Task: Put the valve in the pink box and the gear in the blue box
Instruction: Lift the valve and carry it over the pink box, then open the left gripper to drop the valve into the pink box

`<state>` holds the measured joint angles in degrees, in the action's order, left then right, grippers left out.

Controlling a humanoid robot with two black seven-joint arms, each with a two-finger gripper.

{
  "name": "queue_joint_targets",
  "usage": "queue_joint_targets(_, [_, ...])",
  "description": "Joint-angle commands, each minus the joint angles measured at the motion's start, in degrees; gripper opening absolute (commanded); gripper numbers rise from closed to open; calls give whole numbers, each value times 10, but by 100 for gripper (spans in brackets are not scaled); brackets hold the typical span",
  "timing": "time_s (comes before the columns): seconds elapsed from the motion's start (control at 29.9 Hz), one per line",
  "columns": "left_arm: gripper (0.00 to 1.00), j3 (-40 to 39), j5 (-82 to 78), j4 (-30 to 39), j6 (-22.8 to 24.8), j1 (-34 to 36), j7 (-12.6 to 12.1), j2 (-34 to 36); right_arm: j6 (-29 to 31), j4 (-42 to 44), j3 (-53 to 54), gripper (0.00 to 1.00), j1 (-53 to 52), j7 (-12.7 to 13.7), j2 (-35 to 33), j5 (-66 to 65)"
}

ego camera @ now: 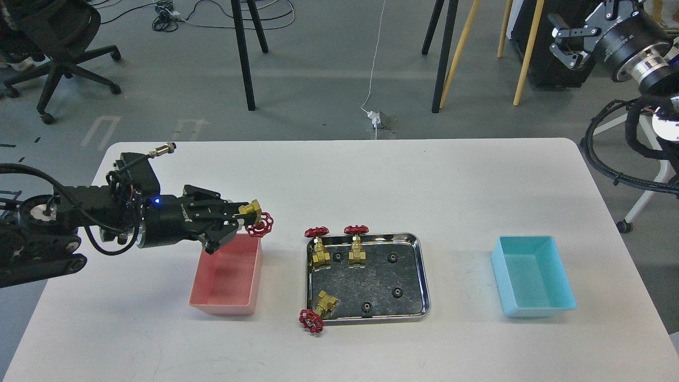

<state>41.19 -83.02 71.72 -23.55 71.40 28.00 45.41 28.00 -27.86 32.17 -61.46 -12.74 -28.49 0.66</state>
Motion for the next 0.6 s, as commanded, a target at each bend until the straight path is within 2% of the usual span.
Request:
queue_joint_targets(0.0, [14,0,-8,0,-4,-22,0,23,0,0,0,100,0,0,0,0])
queue_joint_targets(0.3, [18,0,-13,-2,-27,-65,0,27,0,-1,-1,100,-1,0,-1,0])
queue_joint_targets(0.37, [24,-1,-13,-2,-27,-72,0,27,0,0,-2,100,-1,0,-1,0])
queue_joint_targets(0.47, [42,-1,-12,-2,-28,-73,0,28,0,0,-2,100,-1,0,-1,0])
queue_joint_targets(0.57, [51,-8,-11,-3,-28,-73,0,27,0,-1,-1,100,3,0,-1,0])
